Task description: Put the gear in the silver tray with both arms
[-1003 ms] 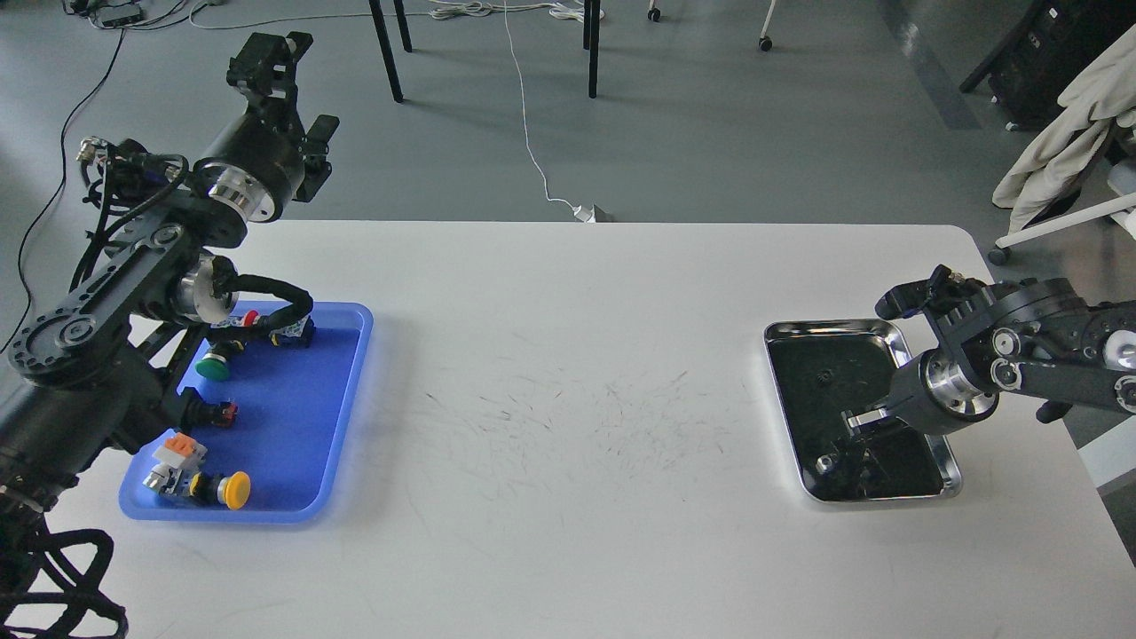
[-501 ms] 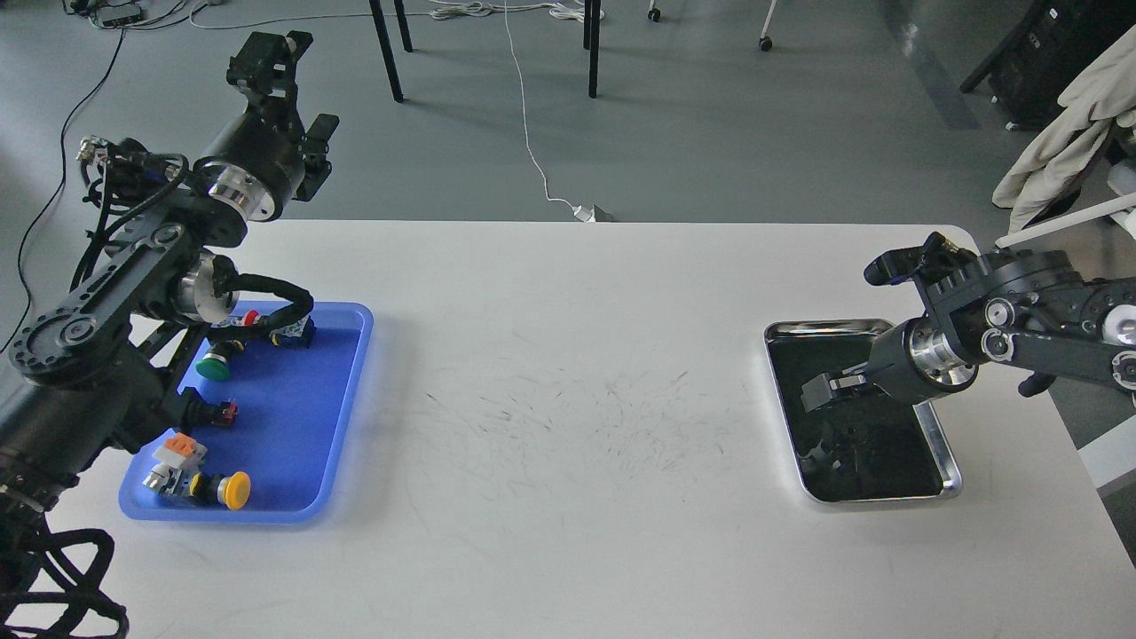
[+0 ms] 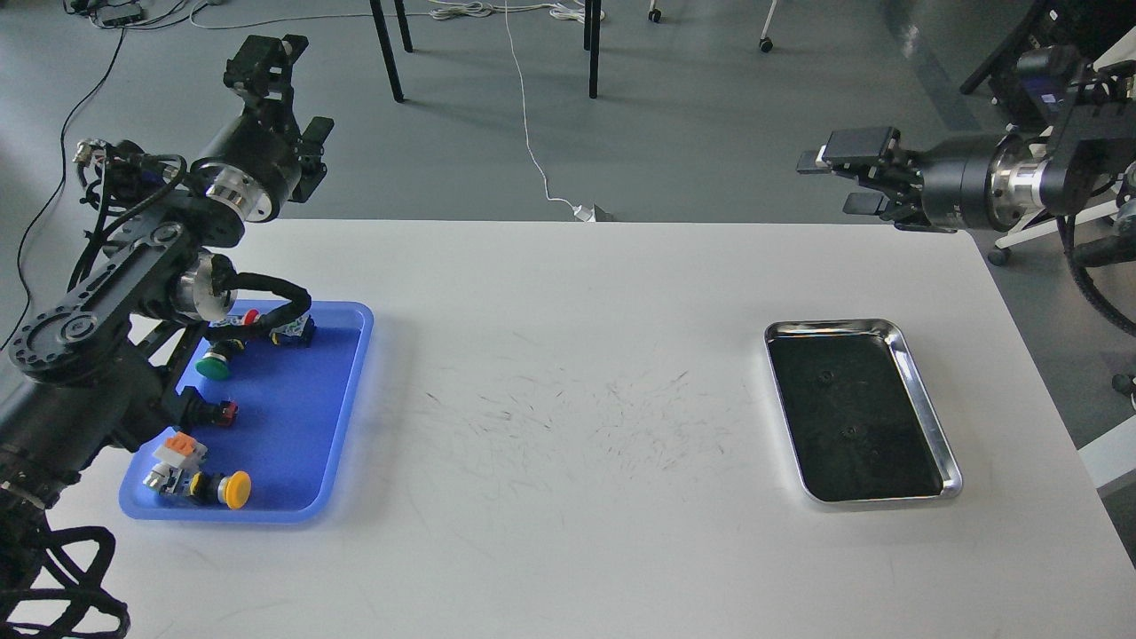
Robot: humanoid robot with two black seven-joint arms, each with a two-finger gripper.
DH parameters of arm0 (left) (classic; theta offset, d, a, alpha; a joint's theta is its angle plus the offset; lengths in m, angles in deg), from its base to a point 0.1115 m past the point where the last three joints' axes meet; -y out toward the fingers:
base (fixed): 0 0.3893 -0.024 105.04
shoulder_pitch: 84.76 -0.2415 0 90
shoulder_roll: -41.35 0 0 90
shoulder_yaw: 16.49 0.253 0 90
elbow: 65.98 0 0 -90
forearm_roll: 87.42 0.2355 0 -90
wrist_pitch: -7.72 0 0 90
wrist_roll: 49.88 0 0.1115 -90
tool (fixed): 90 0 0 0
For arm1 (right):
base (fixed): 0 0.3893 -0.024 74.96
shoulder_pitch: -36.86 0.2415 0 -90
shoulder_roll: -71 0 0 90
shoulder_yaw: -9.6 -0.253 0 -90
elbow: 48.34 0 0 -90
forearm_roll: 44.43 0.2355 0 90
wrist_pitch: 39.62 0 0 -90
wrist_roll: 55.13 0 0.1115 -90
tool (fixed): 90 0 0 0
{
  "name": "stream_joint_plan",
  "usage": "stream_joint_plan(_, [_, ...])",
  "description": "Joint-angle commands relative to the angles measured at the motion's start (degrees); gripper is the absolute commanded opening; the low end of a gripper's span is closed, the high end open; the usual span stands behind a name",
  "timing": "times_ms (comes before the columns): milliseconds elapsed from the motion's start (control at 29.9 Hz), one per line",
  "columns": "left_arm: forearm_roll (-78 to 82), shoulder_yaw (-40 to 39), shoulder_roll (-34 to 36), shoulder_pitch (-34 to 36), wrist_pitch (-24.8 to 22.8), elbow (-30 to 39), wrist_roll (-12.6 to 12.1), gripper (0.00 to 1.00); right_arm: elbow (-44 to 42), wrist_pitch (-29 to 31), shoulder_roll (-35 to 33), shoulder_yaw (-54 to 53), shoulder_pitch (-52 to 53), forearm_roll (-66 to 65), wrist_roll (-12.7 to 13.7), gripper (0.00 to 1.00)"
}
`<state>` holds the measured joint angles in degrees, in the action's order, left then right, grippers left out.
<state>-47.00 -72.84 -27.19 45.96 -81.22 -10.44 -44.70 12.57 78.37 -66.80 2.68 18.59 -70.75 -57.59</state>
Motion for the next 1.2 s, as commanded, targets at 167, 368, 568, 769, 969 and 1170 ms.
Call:
stream_joint_plan(167, [-0.69,-0.08,-0.37,0.15,-0.09,-2.71,0.09,0.98,-15.28,0.01,-0.27,-7.14,-12.04,38.94,-2.64,0.9])
stream_joint_plan(368, [-0.78,-0.26,-1.95,0.15,-0.09,-5.44,0.18,0.98,-16.26,0.01,-0.1,-9.07,-21.18,52.14,-5.01,0.91])
stream_joint_plan(568, [-3.75,-1.14,-3.62,0.15,-0.09,-8.34,0.7,0.98,-16.08,0.01,2.79,-15.57,-27.61,55.06,-5.19,0.93])
stream_joint_plan(769, [-13.6,-0.17,-3.53,1.9,-0.44,-13.35,2.11,0.98,-16.09,0.01,8.77,-20.06,-27.7,55.06,-5.1,0.96])
stream_joint_plan(969, [-13.96,-0.08,-3.45,2.0,-0.62,-13.88,2.29,0.98,-16.26,0.01,12.03,-21.64,-27.79,54.97,-5.19,0.99])
stream_joint_plan(1170, [-13.96,-0.08,-3.71,1.99,-0.44,-13.18,2.29,0.98,-17.66,0.01,12.29,-22.87,-27.96,54.88,-5.36,0.99])
